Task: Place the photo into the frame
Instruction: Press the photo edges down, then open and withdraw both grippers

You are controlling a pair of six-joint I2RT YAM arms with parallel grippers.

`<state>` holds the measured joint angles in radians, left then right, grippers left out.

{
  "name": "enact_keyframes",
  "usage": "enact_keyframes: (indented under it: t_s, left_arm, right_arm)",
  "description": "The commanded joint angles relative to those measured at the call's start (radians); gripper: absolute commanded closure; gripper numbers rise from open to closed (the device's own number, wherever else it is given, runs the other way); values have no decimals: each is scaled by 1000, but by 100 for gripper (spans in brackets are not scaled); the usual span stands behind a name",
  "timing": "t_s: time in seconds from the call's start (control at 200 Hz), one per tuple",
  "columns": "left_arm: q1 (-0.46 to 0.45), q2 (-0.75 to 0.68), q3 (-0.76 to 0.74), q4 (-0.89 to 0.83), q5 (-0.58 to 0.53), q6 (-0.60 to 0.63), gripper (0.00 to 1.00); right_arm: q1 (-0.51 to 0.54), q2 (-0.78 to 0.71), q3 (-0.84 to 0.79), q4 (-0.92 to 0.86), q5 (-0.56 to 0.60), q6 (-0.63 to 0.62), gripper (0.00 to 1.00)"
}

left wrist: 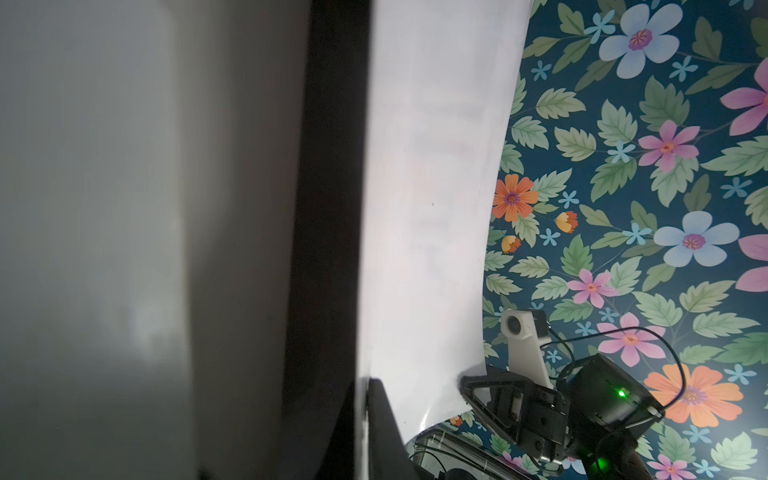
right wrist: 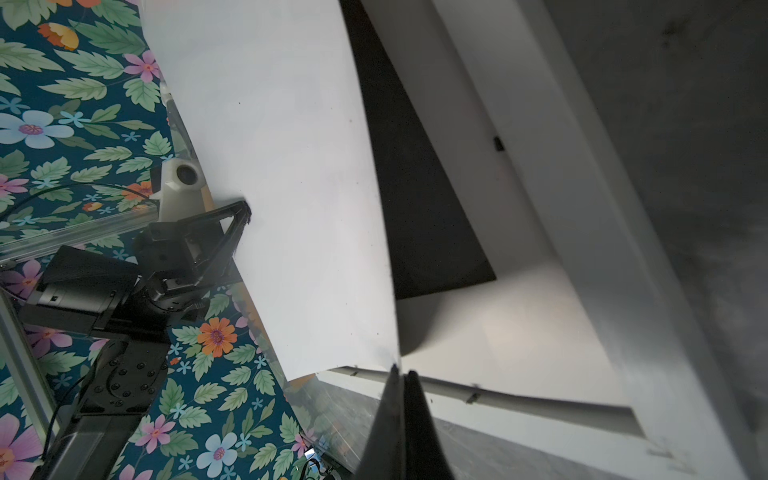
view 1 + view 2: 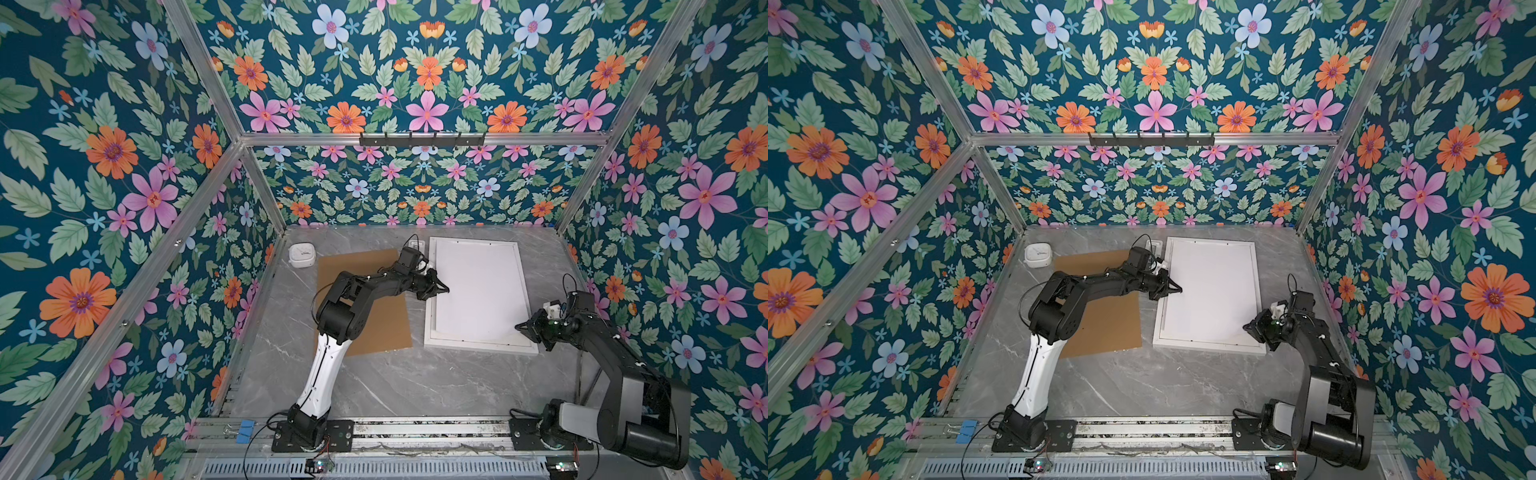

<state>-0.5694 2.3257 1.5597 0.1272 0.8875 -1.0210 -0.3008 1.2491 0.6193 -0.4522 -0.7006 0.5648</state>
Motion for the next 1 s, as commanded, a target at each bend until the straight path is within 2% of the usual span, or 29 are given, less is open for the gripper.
enact_keyframes:
  t_s: [0.0,0.265,0.46,0.6,0.8,0.995]
  left_arm:
    - [0,2,8,12,-2,1,92]
    - [0,-5,8,-15,-22,17,92]
    - [1,-5,9,-21,-26,21,91]
    - [2,-15,8,-42,-35,37,76]
    - [6,-51,12,-140,-69,100,63]
    - [21,-89,8,-221,-99,149,58]
  right_arm:
    - [-5,-8,-9,6,4,-8,100]
    - [-7,49,6,24,-71,-25,100]
    - [-7,62,11,25,-67,-26,100]
    - [-8,67,16,30,-67,-22,100]
    - [-6,75,19,30,-67,-22,100]
    - [-7,73,10,53,-71,4,100]
